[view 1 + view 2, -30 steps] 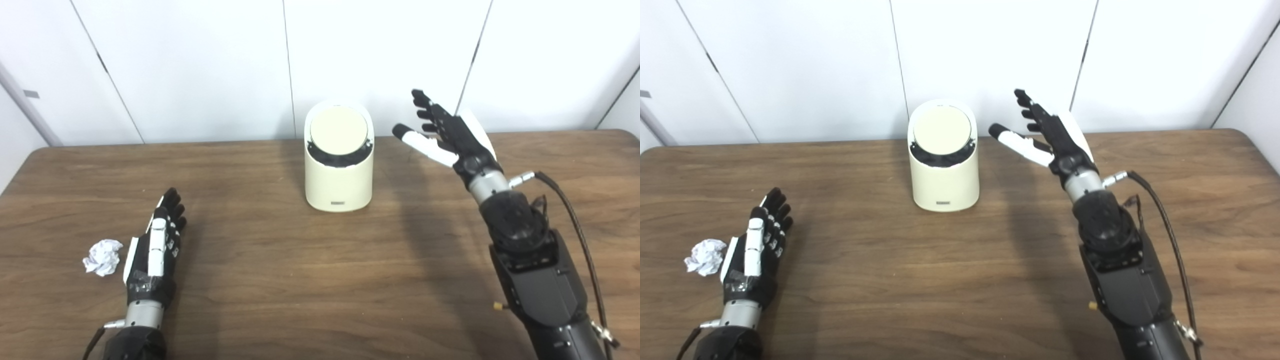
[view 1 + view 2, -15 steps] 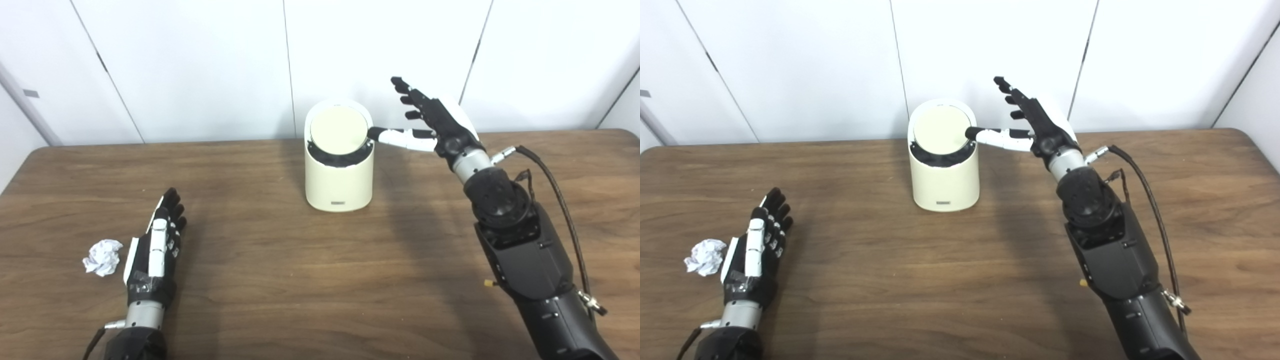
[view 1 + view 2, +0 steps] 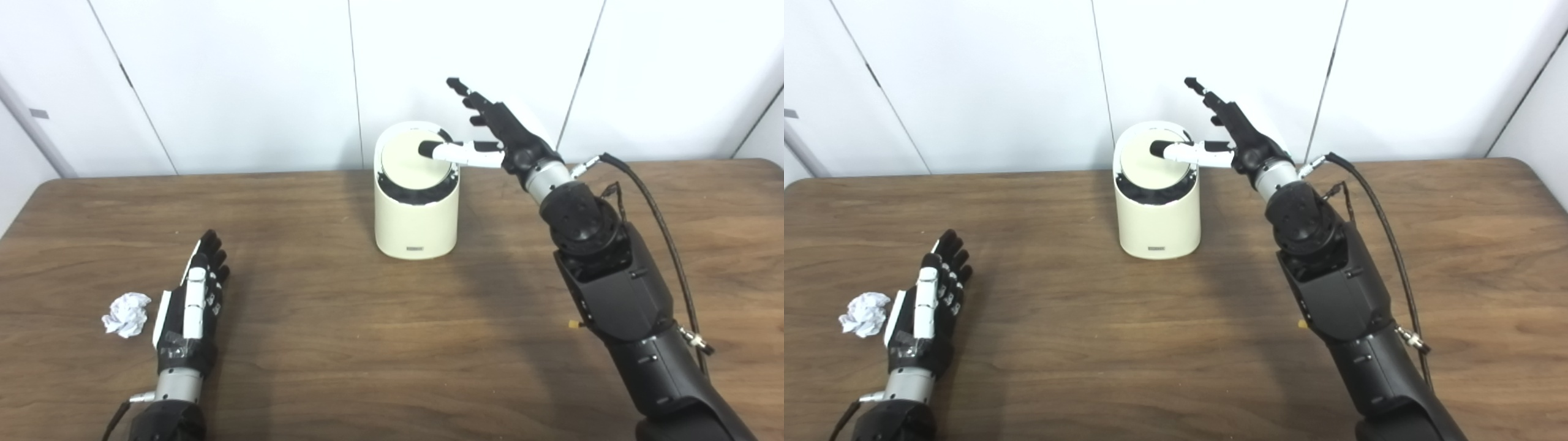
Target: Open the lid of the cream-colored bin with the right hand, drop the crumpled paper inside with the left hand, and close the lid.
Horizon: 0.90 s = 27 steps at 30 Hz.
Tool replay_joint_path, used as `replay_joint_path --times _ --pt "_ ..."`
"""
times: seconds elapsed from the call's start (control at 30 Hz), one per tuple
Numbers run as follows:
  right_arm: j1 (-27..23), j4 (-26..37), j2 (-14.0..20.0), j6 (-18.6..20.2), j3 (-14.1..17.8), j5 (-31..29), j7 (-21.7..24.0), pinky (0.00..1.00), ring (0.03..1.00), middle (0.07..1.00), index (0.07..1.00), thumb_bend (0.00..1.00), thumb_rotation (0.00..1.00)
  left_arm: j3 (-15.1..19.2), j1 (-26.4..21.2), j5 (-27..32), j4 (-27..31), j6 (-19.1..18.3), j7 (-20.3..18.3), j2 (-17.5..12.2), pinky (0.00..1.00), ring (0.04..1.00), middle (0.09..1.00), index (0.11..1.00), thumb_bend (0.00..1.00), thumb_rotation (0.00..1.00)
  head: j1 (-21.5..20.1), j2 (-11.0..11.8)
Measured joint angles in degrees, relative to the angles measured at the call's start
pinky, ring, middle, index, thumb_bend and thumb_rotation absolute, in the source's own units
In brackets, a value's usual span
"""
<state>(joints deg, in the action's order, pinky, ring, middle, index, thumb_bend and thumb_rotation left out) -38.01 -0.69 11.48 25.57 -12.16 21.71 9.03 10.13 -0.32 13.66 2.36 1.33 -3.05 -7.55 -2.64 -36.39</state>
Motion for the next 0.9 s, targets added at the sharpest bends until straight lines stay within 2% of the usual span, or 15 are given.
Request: replay_joint_path --times 0.4,0.53,0.9 --pt "-1.64 -4.88 -1.11 -0.82 -1.64 2.23 -0.49 0.79 0.905 0.939 0.932 0.76 0.52 -0.13 0.16 0.36 0.07 0.18 -0.02 0.08 1.00 1.000 0.995 0.999 0.51 0.90 0.00 -0.17" --pt "-1.86 -6.82 -0.72 -1.47 -3.53 5.08 -0.91 0.80 0.901 0.927 0.928 0.78 0.52 -0.13 0.24 0.36 0.14 0.19 0.00 0.21 1.00 1.000 1.000 1.000 0.53 0.90 0.18 -0.18" --pt "-1.89 -8.99 -0.72 -2.70 -3.95 6.48 -1.03 0.82 0.928 0.942 0.943 0.76 0.48 -0.13 0.28 0.43 0.15 0.31 -0.02 0.29 1.00 1.000 1.000 1.000 0.54 0.89 0.26 -0.53"
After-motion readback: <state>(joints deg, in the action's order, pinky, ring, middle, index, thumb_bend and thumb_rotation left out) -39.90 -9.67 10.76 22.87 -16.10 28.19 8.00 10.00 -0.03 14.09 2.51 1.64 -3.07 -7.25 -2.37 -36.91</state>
